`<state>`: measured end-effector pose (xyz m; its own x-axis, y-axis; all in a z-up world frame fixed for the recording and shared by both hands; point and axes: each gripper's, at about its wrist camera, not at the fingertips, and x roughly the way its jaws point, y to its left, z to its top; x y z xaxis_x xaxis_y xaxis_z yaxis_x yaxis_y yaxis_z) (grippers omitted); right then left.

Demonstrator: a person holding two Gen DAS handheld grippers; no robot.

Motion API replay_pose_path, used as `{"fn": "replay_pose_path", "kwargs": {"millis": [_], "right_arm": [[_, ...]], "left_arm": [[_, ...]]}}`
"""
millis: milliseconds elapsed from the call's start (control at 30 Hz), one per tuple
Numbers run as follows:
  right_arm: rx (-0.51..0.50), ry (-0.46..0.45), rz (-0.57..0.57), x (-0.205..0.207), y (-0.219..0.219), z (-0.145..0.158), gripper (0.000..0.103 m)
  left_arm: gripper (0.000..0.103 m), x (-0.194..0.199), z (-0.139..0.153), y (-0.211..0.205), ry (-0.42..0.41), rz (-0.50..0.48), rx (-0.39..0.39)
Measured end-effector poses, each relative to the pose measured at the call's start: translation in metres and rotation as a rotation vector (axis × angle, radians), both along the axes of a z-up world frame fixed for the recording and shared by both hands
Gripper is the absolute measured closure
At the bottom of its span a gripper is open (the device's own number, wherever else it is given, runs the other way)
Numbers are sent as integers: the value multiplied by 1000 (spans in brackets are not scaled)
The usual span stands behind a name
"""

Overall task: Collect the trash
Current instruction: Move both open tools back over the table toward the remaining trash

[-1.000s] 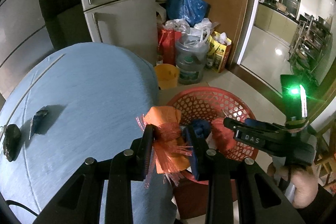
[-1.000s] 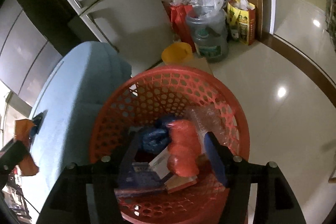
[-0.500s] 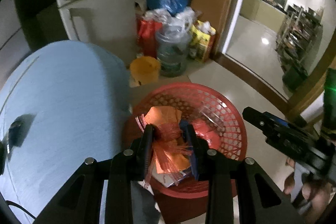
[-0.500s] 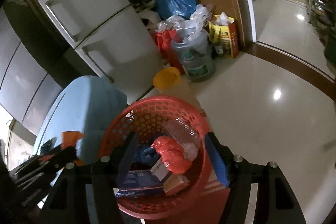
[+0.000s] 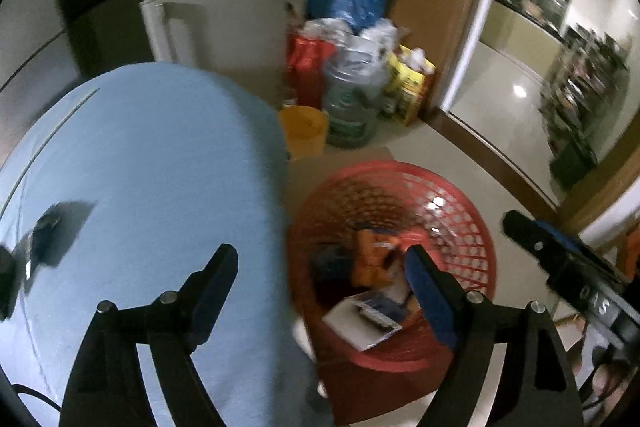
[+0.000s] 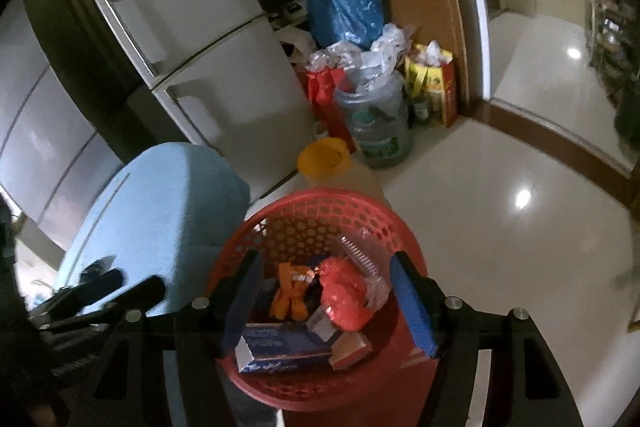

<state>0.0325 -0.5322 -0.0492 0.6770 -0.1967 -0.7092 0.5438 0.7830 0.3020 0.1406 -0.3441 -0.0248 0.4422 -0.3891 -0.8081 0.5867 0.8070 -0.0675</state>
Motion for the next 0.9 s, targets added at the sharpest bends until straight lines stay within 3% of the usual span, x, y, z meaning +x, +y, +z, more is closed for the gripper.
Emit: {"fn": "replay_pose_path", "kwargs": {"millis": [200, 400, 700, 900], "right_arm": [[-24, 10, -2, 5, 12, 9, 34], [-51, 10, 76, 25, 50, 18, 32], [-66, 22, 310, 78, 141, 22, 31], [-66, 50, 522, 119, 215, 14, 30]], "left_arm": [[17, 13, 13, 66, -31, 136, -45], [17, 21, 20, 123, -59, 234, -71], [17, 23, 10, 221, -74, 397, -64], [17, 15, -20, 308, -59, 586, -27]]}}
